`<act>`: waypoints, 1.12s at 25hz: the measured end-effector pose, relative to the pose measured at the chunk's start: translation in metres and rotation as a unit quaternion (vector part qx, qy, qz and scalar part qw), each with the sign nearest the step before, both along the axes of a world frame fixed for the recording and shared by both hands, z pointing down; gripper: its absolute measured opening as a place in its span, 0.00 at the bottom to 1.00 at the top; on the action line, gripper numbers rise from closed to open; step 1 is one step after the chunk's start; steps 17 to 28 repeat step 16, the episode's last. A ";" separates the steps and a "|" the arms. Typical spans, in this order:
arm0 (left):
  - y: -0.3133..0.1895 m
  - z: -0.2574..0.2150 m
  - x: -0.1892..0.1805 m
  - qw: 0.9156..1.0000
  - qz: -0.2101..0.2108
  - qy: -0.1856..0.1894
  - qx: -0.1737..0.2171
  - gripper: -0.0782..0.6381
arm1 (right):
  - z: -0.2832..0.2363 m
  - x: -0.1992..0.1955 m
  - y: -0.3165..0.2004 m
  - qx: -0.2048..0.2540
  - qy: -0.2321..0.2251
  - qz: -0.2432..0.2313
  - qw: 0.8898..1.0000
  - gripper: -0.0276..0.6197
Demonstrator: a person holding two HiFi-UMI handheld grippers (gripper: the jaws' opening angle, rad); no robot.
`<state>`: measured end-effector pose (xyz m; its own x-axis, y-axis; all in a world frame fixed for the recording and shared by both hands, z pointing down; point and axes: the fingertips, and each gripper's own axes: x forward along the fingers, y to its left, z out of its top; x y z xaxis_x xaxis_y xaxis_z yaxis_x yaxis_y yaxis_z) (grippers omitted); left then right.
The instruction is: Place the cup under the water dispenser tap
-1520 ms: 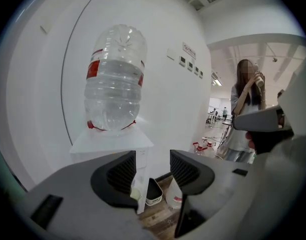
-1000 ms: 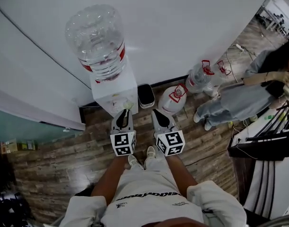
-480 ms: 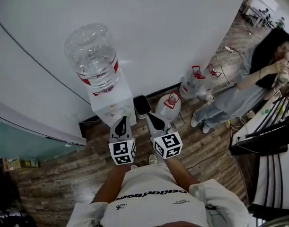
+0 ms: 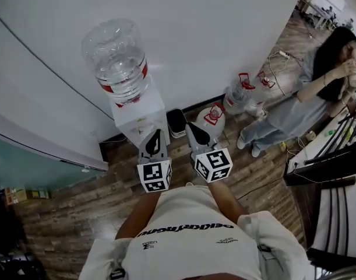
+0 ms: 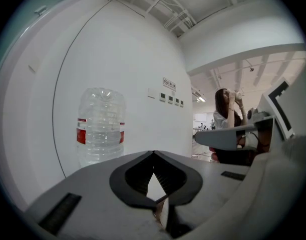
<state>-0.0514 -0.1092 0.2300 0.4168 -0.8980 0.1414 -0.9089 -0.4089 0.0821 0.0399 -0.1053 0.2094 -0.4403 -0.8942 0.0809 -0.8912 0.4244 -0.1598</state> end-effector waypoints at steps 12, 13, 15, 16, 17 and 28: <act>-0.006 -0.012 -0.003 1.000 -0.009 0.008 0.020 0.10 | -0.007 0.000 -0.007 0.021 0.003 -0.001 1.000 0.04; -0.006 -0.012 -0.004 1.000 -0.010 0.009 0.020 0.10 | -0.007 -0.001 -0.006 0.021 0.004 -0.002 1.000 0.04; -0.004 -0.012 -0.005 1.000 -0.012 0.010 0.020 0.10 | -0.008 -0.002 -0.007 0.023 0.004 -0.006 1.000 0.04; -0.004 -0.013 -0.005 1.000 -0.013 0.010 0.021 0.10 | -0.008 -0.003 -0.008 0.024 0.005 -0.008 1.000 0.04; -0.004 -0.013 -0.005 1.000 -0.013 0.010 0.021 0.10 | -0.008 -0.003 -0.008 0.024 0.005 -0.008 1.000 0.04; -0.004 -0.013 -0.005 1.000 -0.013 0.010 0.021 0.10 | -0.008 -0.003 -0.008 0.024 0.005 -0.008 1.000 0.04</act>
